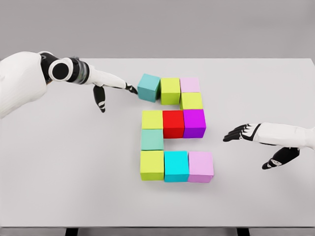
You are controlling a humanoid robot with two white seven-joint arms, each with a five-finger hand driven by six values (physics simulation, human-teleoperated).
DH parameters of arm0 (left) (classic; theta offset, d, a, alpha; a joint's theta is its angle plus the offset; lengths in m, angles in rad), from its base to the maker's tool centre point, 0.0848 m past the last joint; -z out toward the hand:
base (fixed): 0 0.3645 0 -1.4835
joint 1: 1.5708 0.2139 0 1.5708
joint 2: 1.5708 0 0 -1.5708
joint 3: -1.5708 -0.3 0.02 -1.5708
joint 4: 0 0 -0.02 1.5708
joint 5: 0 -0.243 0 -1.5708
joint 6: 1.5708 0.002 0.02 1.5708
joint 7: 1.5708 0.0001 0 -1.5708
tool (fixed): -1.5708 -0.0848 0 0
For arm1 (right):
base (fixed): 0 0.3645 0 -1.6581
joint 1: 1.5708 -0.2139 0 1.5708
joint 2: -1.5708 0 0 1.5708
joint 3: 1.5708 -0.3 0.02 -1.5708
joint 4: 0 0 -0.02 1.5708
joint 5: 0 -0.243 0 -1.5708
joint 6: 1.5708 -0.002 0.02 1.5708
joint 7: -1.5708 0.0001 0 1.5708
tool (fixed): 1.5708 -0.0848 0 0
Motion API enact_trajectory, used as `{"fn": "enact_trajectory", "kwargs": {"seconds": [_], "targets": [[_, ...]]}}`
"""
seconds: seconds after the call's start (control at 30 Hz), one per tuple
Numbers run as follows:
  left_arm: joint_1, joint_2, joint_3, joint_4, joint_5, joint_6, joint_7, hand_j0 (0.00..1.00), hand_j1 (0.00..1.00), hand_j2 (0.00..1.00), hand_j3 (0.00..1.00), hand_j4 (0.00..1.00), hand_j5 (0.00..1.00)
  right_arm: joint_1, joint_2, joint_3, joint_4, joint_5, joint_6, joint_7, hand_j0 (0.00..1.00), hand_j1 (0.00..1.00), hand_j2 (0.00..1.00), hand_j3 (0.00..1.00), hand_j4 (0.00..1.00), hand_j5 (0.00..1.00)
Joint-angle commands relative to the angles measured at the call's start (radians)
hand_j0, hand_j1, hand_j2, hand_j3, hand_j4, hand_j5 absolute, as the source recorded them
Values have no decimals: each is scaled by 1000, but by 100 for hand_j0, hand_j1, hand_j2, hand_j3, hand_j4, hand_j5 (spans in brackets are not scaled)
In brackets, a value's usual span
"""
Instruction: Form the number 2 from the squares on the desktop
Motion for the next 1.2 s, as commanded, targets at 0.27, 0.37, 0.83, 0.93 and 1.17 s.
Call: {"fn": "enact_trajectory", "kwargs": {"seconds": [0.27, 0.37, 0.83, 0.93, 1.17], "targets": [[0, 4, 1, -35, 2, 0, 0, 100, 100, 100, 100, 100, 100, 2, -1, 0, 0, -7, 3, 0, 100, 100, 100, 100, 100, 100], [0, 6, 4, -38, 2, 0, 0, 100, 100, 100, 100, 100, 100, 0, -1, 0, 0, -7, 3, 0, 100, 100, 100, 100, 100, 100], [-14, 50, 82, -46, -7, 17, 0, 100, 100, 100, 100, 100, 100, 2, -1, 0, 0, -6, 3, 0, 100, 100, 100, 100, 100, 100], [2, 26, 194, -9, -122, 20, 0, 100, 100, 100, 100, 100, 100, 2, -3, 0, 0, -7, 3, 0, 100, 100, 100, 100, 100, 100], [0, -25, 214, 57, -130, 23, 0, 100, 100, 100, 100, 100, 100, 0, -3, 0, 0, -7, 3, 0, 100, 100, 100, 100, 100, 100]]}}
